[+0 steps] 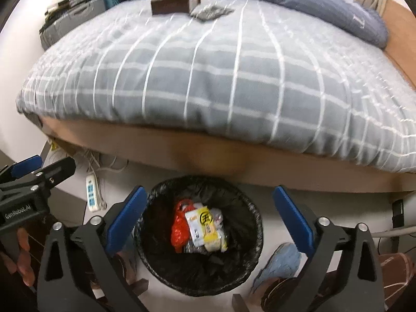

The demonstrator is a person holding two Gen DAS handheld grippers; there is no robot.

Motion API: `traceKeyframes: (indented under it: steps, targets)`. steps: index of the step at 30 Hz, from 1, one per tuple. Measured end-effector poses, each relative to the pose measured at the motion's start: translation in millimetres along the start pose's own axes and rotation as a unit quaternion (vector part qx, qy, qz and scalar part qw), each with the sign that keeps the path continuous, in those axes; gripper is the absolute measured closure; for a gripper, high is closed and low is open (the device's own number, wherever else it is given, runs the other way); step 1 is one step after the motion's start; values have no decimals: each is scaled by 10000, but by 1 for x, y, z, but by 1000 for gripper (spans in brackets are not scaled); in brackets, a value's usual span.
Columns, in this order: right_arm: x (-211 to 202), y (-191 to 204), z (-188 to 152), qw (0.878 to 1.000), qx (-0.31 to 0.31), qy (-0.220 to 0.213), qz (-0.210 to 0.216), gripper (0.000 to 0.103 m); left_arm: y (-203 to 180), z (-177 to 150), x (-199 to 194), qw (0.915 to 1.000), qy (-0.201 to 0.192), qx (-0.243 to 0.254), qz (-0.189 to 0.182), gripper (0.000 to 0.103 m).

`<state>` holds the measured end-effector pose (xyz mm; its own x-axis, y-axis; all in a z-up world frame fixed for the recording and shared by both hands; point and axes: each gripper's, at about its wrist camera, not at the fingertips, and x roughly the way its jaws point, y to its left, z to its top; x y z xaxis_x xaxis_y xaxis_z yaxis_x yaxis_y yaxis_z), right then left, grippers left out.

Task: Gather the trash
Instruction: 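Raise both tools back over the bed toward the box and sachet, then grasp the brown snack box with the left tool while the right tool grasps the black sachet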

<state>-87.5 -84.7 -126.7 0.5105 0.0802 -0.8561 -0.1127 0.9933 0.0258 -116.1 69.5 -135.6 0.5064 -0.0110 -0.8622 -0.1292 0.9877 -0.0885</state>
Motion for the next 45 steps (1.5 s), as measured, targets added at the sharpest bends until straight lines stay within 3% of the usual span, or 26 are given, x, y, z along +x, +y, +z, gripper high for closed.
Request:
traceKeyframes:
  steps: [9,21,31,36,45]
  targets:
    - [-24,-2,53,9981,41,-589,-190,8,-6,42,-23,9993,-362,-25,-122,6]
    - [-14,-25,131,9945,181,-979,-337,8,-15,116,-10,9977,-680,65,-31,6]
    - [43,-45,209,9936,206,-1056,-339,8,-43,211,48,9964,-835,93,-65,6]
    - [71,-52,244,9940,203,-1032,-304,8,-70,256,88,9954,-900,301,90,6]
    - [113,-56,267,9966,77,-790,-232,8,-92,292,131,9953,-893,280,230,6]
